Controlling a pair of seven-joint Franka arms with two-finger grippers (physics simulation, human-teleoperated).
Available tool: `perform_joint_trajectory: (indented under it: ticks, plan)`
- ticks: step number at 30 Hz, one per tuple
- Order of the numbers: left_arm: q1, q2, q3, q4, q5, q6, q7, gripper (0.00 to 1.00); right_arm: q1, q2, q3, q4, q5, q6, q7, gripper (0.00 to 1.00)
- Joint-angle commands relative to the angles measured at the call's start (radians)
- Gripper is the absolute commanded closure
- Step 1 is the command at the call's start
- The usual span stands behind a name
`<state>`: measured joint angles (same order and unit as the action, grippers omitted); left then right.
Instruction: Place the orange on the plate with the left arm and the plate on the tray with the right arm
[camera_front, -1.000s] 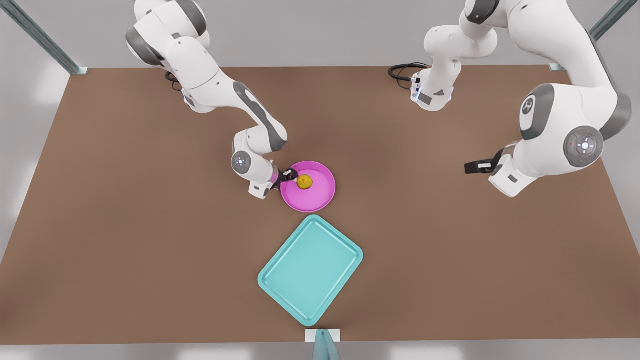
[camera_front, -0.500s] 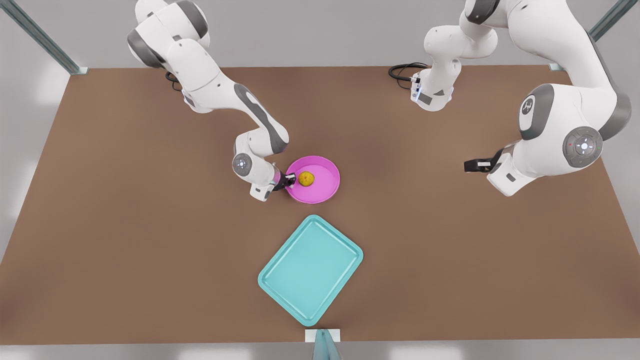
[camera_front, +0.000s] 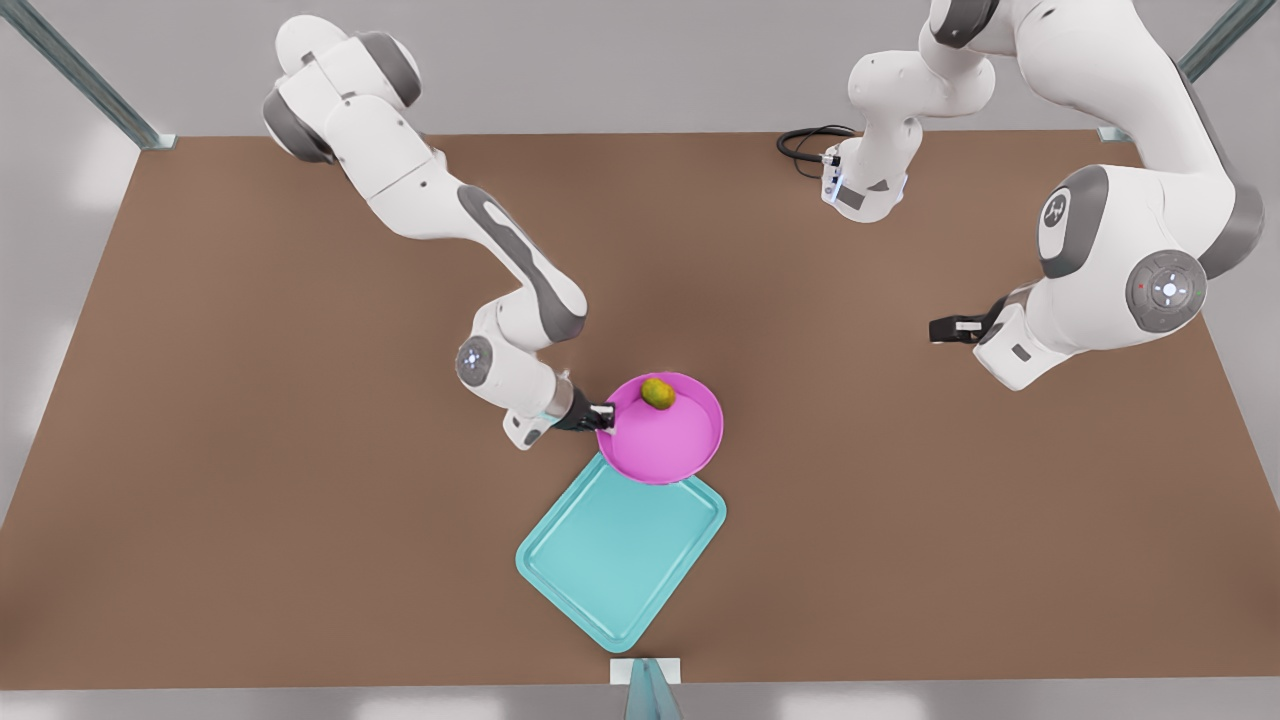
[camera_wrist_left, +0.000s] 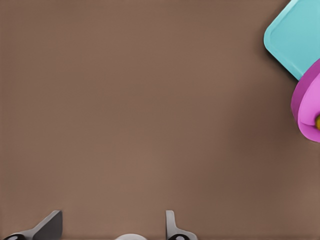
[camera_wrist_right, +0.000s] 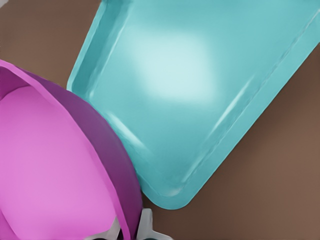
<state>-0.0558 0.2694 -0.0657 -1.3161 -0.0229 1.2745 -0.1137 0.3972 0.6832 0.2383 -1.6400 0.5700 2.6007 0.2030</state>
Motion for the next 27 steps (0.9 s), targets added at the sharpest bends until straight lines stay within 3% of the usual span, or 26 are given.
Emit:
perform_joint_trajectory:
  ticks: [1, 8, 16, 17, 24, 25, 26, 27]
  plan:
    - [0.001, -0.004, 0.0, 0.001, 0.001, -0.003, 0.009, 0.0, -0.006, 0.05, -0.004, 0.067, 0.004, 0.001, 0.641, 0.79]
    - [0.001, 0.001, 0.0, 0.003, -0.003, -0.003, 0.008, 0.0, -0.047, 0.183, -0.007, 0.172, 0.068, 0.042, 0.665, 0.79]
    - [-0.001, 0.002, 0.0, 0.003, -0.005, -0.001, 0.008, 0.0, -0.083, 0.208, -0.01, 0.192, 0.067, 0.039, 0.659, 0.79]
    - [-0.001, 0.002, 0.0, 0.003, -0.005, -0.001, 0.008, 0.0, -0.081, 0.208, -0.01, 0.192, 0.067, 0.044, 0.662, 0.0]
    - [-0.001, 0.002, 0.0, 0.003, -0.005, -0.001, 0.008, 0.0, -0.078, 0.174, 0.009, 0.264, 0.065, 0.016, 0.688, 0.0]
    - [-0.001, 0.002, 0.0, 0.003, -0.005, -0.001, 0.008, 0.0, -0.083, 0.119, 0.01, 0.279, 0.059, -0.132, 0.734, 0.0]
    - [-0.001, 0.002, -0.002, 0.003, -0.005, -0.001, 0.006, 0.0, -0.115, -0.005, 0.001, 0.183, -0.037, -0.333, 0.734, 0.0]
    - [-0.001, 0.002, -0.002, 0.003, -0.005, -0.001, 0.006, 0.0, -0.176, -0.086, 0.002, 0.152, -0.255, -0.626, 0.704, 0.0]
